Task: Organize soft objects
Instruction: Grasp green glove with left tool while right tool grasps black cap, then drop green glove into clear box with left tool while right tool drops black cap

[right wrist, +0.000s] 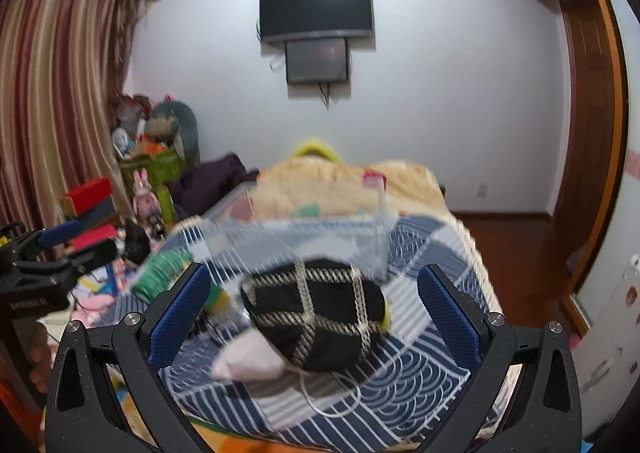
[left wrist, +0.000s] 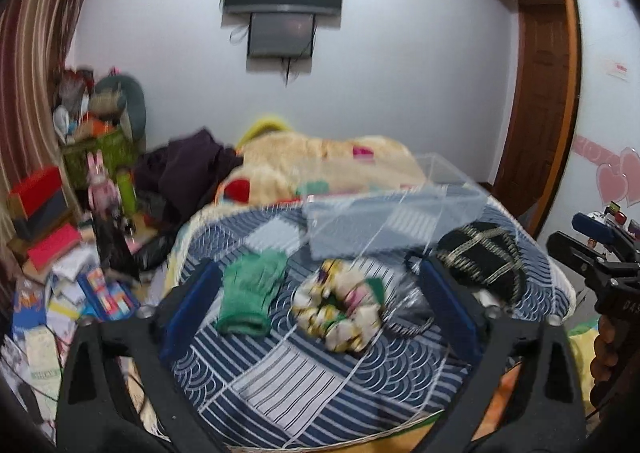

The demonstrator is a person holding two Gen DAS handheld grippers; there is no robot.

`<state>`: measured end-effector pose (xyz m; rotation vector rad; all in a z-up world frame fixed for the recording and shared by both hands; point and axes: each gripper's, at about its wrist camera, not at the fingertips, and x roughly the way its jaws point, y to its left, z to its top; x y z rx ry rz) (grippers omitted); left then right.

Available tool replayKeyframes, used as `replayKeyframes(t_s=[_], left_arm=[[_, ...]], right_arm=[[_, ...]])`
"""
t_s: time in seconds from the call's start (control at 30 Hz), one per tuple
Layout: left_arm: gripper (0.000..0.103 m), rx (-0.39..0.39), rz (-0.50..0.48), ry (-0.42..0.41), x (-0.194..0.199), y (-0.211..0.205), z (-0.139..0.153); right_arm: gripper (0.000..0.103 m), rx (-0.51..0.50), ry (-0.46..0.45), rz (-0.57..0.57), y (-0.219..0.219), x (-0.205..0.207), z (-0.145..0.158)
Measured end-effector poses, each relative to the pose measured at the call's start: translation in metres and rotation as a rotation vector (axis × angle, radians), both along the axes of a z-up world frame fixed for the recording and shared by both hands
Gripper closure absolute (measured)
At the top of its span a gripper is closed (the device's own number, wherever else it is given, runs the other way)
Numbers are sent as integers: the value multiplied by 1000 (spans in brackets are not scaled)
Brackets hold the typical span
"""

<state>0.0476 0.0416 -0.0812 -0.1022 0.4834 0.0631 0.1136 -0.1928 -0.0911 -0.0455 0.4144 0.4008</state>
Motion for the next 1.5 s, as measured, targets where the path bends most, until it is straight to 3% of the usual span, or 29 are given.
replayKeyframes(t_s=[0.2,0.43,0.6,0.67,0.77,0.9,1.0,1.1,1.5], left_arm=[[27,-108,56,127,37,44,-38],[32,-138,125,229,80,82,-65],[56,-184,78,334,104,91,-92],[59,-196,64,358,109,91,-101],[65,-175,61,339,108,86,-100],[78,-158,55,323,104,80,-94],[82,-150,46,303,99,78,-86],[83,-134,41,275,93,75,-76],[85,-91,-13,109,72,52,-7]], right_arm=[[7,5,85,11,-6,14,-11],[7,-16,127,28,3,35,-18],[8,-20,197,60,9,55,-30],[13,-22,225,82,13,60,-34],[22,-22,241,107,14,59,-39],[48,-10,232,115,11,56,-36],[66,17,235,114,5,54,-32],[75,43,228,111,-2,55,-28],[79,88,114,96,-12,47,10]])
